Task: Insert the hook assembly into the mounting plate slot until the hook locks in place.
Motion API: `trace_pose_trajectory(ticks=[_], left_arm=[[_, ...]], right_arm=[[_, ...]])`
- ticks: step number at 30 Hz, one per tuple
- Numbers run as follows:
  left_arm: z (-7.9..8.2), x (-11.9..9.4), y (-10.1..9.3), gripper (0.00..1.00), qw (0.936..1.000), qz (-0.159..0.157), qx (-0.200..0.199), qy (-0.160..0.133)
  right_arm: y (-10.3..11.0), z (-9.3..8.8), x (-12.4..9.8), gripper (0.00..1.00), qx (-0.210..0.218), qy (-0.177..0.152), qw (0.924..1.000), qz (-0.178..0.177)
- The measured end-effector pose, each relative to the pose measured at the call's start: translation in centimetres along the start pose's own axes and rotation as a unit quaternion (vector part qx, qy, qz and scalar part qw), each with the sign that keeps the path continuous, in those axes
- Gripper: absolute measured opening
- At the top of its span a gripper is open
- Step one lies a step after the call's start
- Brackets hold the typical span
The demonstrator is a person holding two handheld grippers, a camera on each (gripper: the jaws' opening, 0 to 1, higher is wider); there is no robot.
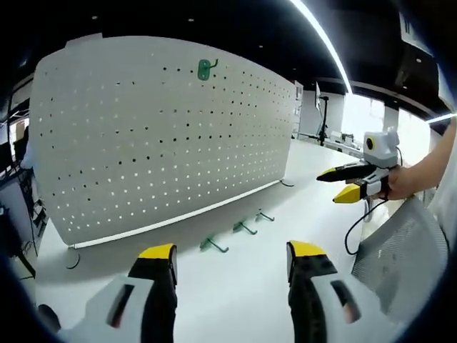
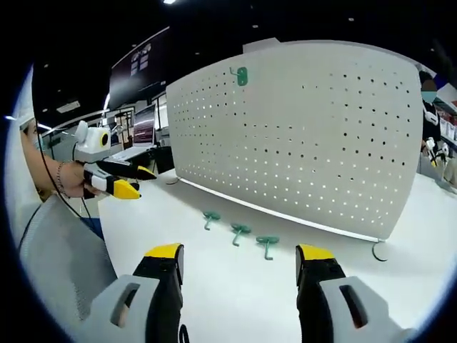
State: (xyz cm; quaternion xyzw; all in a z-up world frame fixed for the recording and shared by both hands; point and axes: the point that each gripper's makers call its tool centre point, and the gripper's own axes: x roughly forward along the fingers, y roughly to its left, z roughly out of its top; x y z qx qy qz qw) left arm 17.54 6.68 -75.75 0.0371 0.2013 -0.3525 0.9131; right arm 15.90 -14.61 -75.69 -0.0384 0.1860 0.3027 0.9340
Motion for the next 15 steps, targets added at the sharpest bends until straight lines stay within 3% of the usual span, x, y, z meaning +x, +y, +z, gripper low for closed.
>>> trace_pose_trajectory(ticks=[15], left_arm=[[-0.8, 1.4, 0.8, 0.65, 0.9965, -0.033, 0.053, 0.057]], right_arm=[[0.0, 0.3, -0.2, 0.61, 0.005, -0.003, 1.0, 0.001]])
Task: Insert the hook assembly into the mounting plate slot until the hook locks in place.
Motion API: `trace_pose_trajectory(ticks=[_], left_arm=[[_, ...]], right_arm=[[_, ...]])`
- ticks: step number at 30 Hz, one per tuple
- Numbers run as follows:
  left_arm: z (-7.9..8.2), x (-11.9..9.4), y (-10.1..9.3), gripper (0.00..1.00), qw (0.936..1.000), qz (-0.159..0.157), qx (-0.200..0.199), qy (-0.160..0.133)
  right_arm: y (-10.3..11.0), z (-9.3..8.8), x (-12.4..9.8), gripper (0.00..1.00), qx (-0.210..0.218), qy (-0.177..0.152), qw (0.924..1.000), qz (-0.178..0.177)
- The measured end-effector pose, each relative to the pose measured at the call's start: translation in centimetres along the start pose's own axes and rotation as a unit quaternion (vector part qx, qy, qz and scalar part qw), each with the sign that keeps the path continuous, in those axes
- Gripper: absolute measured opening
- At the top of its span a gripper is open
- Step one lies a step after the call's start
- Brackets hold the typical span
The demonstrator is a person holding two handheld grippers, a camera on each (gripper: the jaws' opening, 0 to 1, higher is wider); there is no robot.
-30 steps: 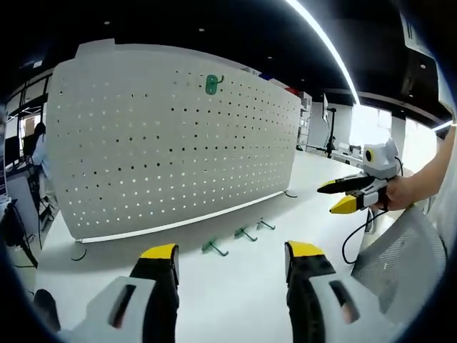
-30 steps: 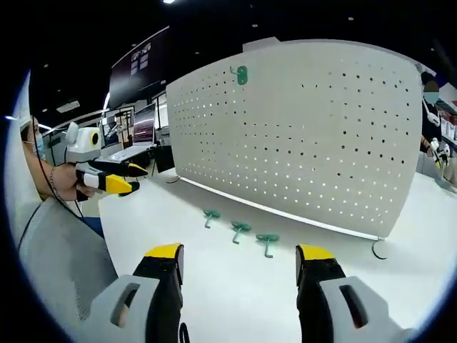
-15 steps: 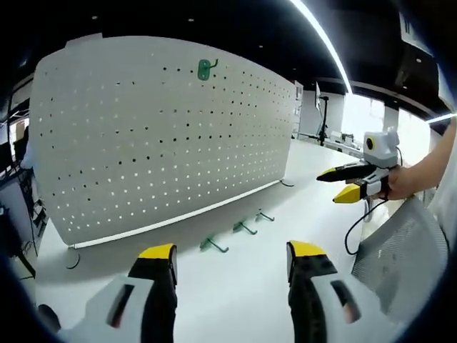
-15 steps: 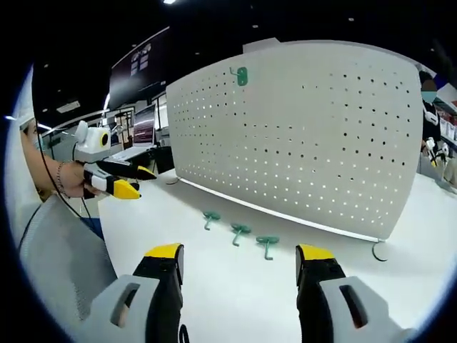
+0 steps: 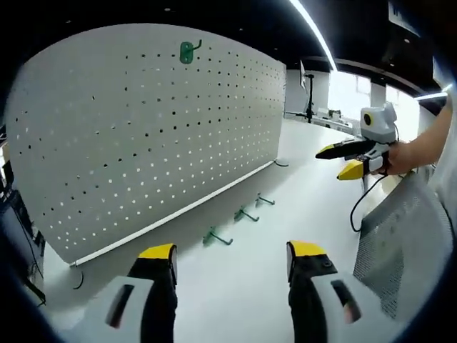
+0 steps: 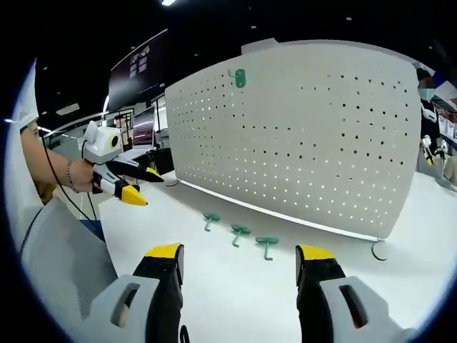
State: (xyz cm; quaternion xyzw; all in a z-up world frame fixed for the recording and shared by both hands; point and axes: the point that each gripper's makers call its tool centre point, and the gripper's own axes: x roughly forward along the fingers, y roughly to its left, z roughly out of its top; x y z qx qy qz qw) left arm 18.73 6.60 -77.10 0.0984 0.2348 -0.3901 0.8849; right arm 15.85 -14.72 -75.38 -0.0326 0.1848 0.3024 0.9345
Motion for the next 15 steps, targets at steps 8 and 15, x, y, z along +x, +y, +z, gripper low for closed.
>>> trace_pose_trajectory(ticks=[8, 15], left_arm=[[-0.2, 0.8, 1.2, 0.65, 0.9998, -0.008, 0.007, 0.018], [-0.4, 1.4, 2.2, 0.66, 0.9983, -0.015, 0.039, 0.041]], right_arm=[[0.2, 0.4, 0.3, 0.62, 0.002, -0.004, 1.0, 0.001], [0.2, 0.3, 0.4, 0.62, 0.004, -0.001, 1.0, 0.002]])
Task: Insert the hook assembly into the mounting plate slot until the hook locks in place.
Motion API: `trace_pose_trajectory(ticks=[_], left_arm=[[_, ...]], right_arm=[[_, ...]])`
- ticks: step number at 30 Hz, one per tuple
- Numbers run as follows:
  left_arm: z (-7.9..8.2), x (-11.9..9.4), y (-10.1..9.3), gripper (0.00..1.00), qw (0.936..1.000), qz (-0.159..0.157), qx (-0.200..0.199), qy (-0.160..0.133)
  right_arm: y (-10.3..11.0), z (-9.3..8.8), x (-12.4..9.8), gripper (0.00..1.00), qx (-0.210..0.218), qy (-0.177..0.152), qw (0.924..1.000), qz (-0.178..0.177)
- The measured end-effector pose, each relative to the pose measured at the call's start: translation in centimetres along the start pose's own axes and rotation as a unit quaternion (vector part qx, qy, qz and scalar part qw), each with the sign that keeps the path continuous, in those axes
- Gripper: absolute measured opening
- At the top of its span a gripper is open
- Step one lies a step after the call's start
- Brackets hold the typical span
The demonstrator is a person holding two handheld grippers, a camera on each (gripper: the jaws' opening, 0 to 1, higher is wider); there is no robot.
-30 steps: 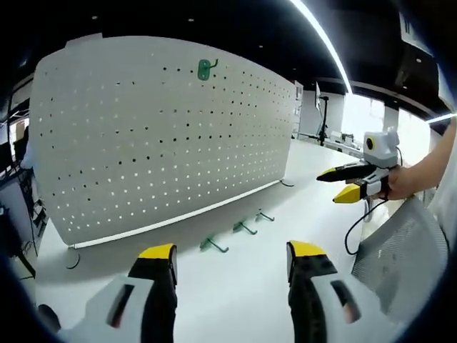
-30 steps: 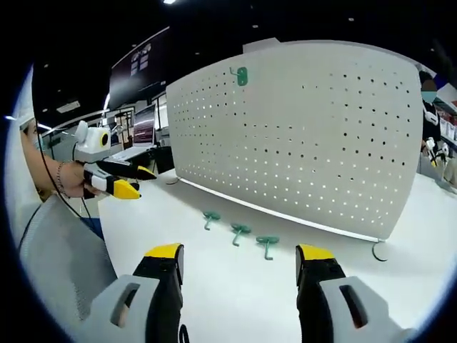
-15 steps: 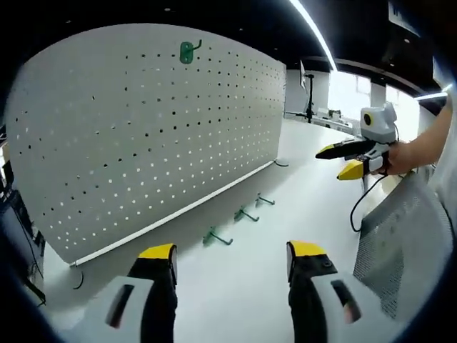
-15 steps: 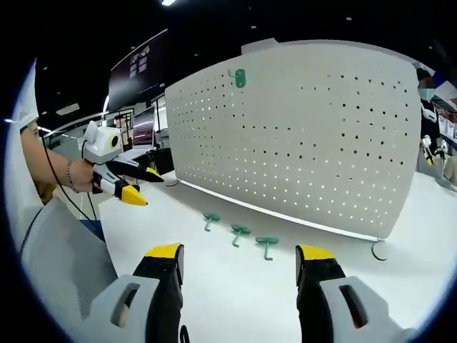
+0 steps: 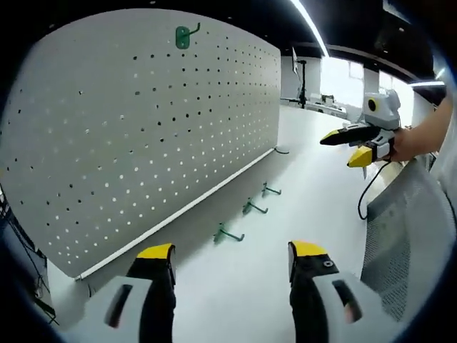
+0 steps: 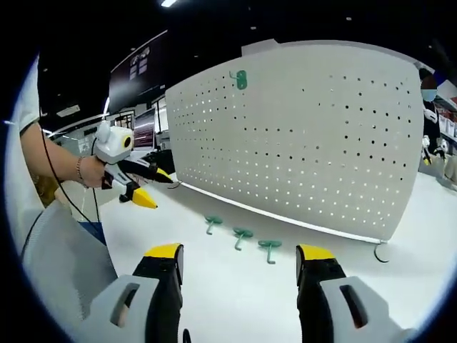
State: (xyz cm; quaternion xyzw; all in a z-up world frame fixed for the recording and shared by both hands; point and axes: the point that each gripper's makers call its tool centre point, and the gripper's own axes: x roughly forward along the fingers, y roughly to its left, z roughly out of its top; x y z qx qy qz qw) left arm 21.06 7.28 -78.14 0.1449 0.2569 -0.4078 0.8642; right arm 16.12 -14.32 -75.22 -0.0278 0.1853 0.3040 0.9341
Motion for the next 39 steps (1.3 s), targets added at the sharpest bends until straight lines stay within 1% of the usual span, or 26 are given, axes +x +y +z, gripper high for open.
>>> trace_pose_trajectory(ticks=[1, 3, 5, 9, 17, 24, 26, 31, 39], left_arm=[[0.1, 0.0, 0.1, 0.65, 1.0, -0.001, 0.004, 0.001], [0.2, 0.1, 0.0, 0.65, 0.9993, -0.012, 0.035, 0.006], [0.2, 0.2, 0.2, 0.65, 0.9988, -0.012, 0.046, 0.012], [-0.1, 0.4, 0.3, 0.66, 0.9973, -0.026, 0.065, 0.025], [-0.5, 0.8, 0.8, 0.67, 0.9934, -0.044, 0.096, 0.046], [-0.5, 1.2, 1.6, 0.68, 0.9905, -0.056, 0.111, 0.059], [-0.8, 1.4, 1.6, 0.68, 0.9876, -0.063, 0.125, 0.07], [-0.9, 2.0, 1.7, 0.68, 0.9834, -0.074, 0.144, 0.081], [-0.5, 3.2, 1.8, 0.67, 0.9777, -0.092, 0.164, 0.094]], right_arm=[[0.0, 0.0, 0.0, 0.62, 0.0, 0.0, 1.0, 0.0], [0.0, 0.0, 0.0, 0.62, 0.0, 0.001, 1.0, 0.001], [0.1, -0.1, -0.1, 0.62, -0.002, 0.003, 1.0, 0.003], [0.1, -0.3, -0.2, 0.62, -0.001, 0.005, 1.0, 0.004], [0.2, -0.7, -0.4, 0.61, 0.001, 0.009, 0.9999, 0.007], [0.2, -1.2, -0.4, 0.61, 0.006, 0.013, 0.9999, 0.006], [0.1, -1.3, -0.4, 0.61, 0.007, 0.015, 0.9998, 0.006], [0.2, -1.4, -0.4, 0.6, 0.007, 0.016, 0.9998, 0.008], [0.2, -1.6, -0.5, 0.61, 0.011, 0.019, 0.9997, 0.012]])
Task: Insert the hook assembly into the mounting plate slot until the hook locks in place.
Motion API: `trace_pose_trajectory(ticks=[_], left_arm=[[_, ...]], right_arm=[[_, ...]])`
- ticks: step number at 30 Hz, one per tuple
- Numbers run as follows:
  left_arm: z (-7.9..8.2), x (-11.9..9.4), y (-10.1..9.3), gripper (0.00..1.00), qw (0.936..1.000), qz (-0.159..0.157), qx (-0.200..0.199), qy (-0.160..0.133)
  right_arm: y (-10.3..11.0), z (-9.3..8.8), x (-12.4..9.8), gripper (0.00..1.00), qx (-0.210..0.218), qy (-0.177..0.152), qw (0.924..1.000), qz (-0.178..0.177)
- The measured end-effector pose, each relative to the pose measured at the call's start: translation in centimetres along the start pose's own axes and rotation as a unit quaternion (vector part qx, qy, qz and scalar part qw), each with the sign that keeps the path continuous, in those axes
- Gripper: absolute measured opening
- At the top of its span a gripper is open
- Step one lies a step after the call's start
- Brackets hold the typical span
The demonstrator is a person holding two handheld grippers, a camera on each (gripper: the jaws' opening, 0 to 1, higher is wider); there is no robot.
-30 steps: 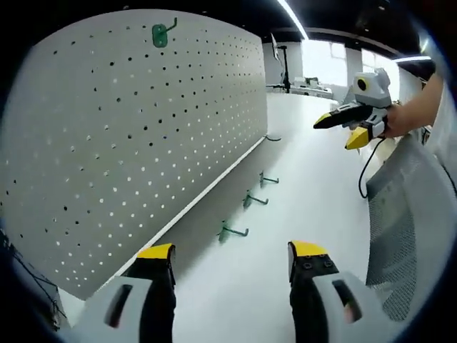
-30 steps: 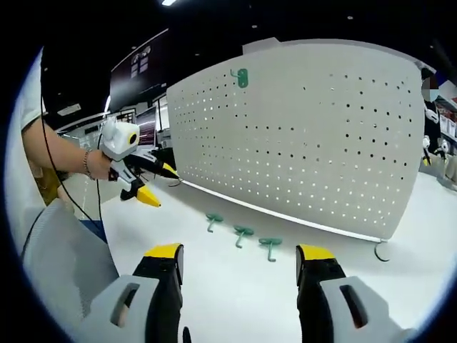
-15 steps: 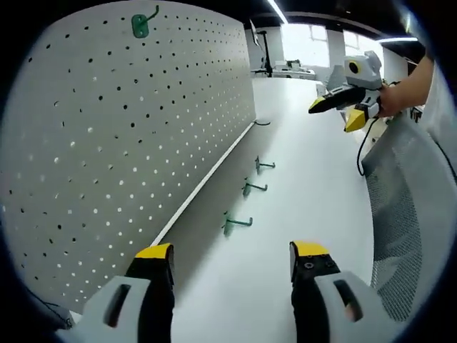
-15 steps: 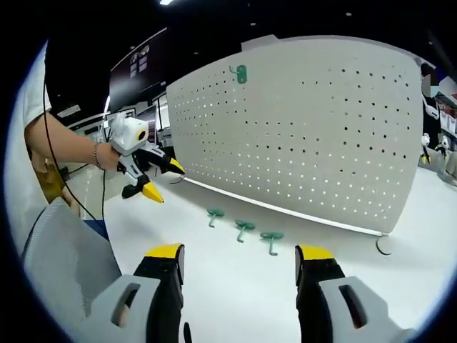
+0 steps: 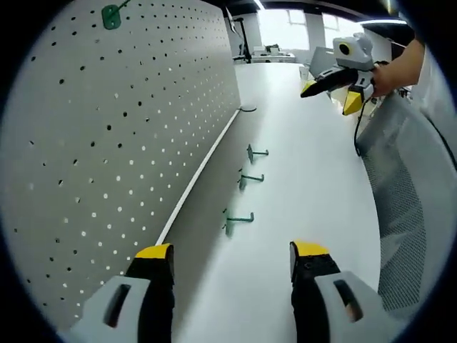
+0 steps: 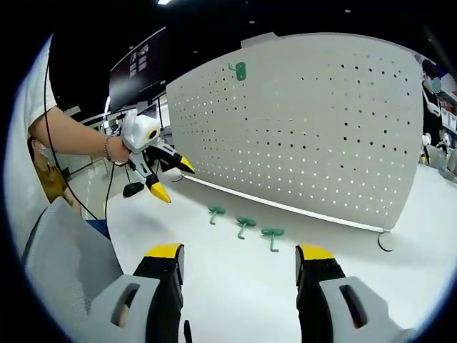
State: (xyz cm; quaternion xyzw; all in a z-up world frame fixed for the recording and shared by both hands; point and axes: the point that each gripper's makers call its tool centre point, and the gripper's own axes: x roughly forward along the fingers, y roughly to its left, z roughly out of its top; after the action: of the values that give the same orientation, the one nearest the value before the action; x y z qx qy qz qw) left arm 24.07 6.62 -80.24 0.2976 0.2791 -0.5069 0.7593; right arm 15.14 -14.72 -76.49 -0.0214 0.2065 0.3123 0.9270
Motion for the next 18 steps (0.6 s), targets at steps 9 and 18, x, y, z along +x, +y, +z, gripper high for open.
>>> trace_pose_trajectory(ticks=[9, 18], left_arm=[[0.2, 1.7, 0.1, 0.67, 0.9994, -0.025, 0.018, 0.016], [0.0, 3.2, 0.0, 0.66, 0.9979, -0.044, 0.033, 0.035]], right_arm=[[-0.3, -0.3, -0.2, 0.61, 0.003, 0.004, 1.0, -0.002], [-0.2, -0.6, -0.1, 0.61, 0.0, 0.011, 0.9999, -0.001]])
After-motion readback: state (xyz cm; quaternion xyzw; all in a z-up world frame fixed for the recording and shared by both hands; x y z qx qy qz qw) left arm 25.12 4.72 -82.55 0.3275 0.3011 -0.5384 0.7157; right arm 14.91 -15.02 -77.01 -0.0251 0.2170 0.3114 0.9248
